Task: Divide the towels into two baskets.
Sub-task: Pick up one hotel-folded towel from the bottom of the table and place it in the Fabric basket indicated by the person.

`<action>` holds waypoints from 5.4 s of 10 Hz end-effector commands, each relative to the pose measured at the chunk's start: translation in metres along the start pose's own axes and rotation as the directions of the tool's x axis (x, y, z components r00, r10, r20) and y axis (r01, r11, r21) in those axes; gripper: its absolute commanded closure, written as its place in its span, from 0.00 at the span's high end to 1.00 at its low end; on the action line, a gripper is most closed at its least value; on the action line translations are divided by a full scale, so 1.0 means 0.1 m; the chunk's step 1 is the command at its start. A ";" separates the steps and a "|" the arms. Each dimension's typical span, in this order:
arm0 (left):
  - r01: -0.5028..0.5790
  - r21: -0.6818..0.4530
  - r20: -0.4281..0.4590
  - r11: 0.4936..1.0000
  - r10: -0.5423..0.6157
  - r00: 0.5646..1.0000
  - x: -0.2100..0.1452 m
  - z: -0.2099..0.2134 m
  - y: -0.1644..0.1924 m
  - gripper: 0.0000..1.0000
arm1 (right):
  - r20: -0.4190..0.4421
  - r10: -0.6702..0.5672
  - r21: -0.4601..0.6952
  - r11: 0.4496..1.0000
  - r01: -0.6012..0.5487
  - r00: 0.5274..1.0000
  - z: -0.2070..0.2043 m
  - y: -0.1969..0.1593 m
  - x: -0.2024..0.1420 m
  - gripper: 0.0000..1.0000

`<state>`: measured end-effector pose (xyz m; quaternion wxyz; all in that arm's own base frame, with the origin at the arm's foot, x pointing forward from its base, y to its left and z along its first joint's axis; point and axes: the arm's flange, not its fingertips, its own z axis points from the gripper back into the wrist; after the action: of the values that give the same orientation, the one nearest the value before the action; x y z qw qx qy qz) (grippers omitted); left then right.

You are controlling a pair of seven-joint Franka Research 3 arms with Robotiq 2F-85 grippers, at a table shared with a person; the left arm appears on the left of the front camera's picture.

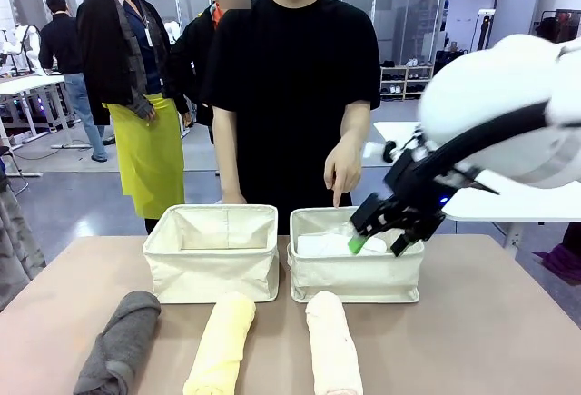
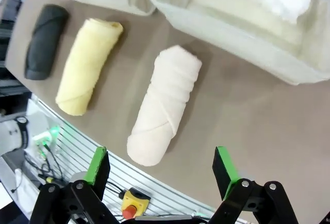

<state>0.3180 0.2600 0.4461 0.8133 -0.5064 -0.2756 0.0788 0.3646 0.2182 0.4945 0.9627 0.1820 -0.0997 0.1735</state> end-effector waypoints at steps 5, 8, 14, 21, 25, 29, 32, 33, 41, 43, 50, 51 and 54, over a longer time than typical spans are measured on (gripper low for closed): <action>0.007 -0.016 0.009 1.000 -0.007 1.000 0.00 0.03 -0.01 1.00 | -0.055 -0.155 -0.293 0.947 0.132 0.986 -1.01 0.68 -0.16 1.00; 0.007 -0.016 0.009 1.000 -0.007 1.000 0.00 0.03 -0.01 1.00 | -0.035 -0.163 -0.382 0.914 0.138 0.986 -1.36 0.78 -0.21 1.00; 0.007 -0.016 0.009 1.000 -0.007 1.000 0.00 0.03 -0.01 1.00 | -0.040 -0.251 -0.314 0.922 0.226 0.967 -1.88 0.63 -0.20 1.00; 0.007 -0.016 0.009 1.000 -0.007 1.000 0.00 0.03 -0.01 1.00 | -0.056 -0.315 -0.310 0.908 0.284 0.947 -2.02 0.53 -0.23 0.54; 0.007 -0.016 0.009 1.000 -0.007 1.000 0.00 0.03 -0.01 1.00 | -0.026 -0.243 -0.360 0.907 0.218 0.970 -1.63 0.65 -0.15 0.25; 0.007 -0.016 0.009 1.000 -0.007 1.000 0.00 0.03 -0.01 1.00 | -0.010 0.115 -0.356 0.928 -0.111 0.993 -0.30 0.79 0.16 0.25; 0.007 -0.016 0.009 1.000 -0.007 1.000 0.00 0.03 -0.01 1.00 | -0.172 0.539 -0.243 0.788 -0.565 0.825 0.05 0.65 0.41 0.25; 0.007 -0.016 0.009 1.000 -0.007 1.000 0.00 0.03 -0.01 1.00 | -0.194 0.641 -0.176 0.722 -0.669 0.742 0.08 0.61 0.50 0.25; 0.007 -0.016 0.009 1.000 -0.007 1.000 0.00 0.03 -0.01 1.00 | -0.235 0.694 -0.332 0.600 -0.728 0.680 0.17 0.49 0.79 0.41; 0.007 -0.016 0.009 1.000 -0.007 1.000 0.00 0.03 -0.01 1.00 | -0.228 0.820 -0.308 0.450 -0.838 0.524 0.19 0.39 1.31 0.41; 0.007 -0.016 0.009 1.000 -0.007 1.000 0.00 0.03 -0.01 1.00 | -0.358 0.928 0.060 0.137 -0.989 0.106 -0.68 -0.32 2.19 0.41; 0.007 -0.016 0.009 1.000 -0.007 1.000 0.00 0.03 -0.01 1.00 | -0.368 0.923 0.067 0.147 -0.987 0.113 -0.67 -0.40 2.16 0.41; 0.007 -0.016 0.009 1.000 -0.007 1.000 0.00 0.03 -0.01 1.00 | -0.352 0.925 0.144 0.202 -0.969 0.140 -0.90 -0.62 2.05 0.41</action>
<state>0.3181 0.2600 0.4461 0.8134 -0.5063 -0.2754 0.0788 0.5888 0.2615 0.4513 0.6493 -0.0419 -0.0219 0.7591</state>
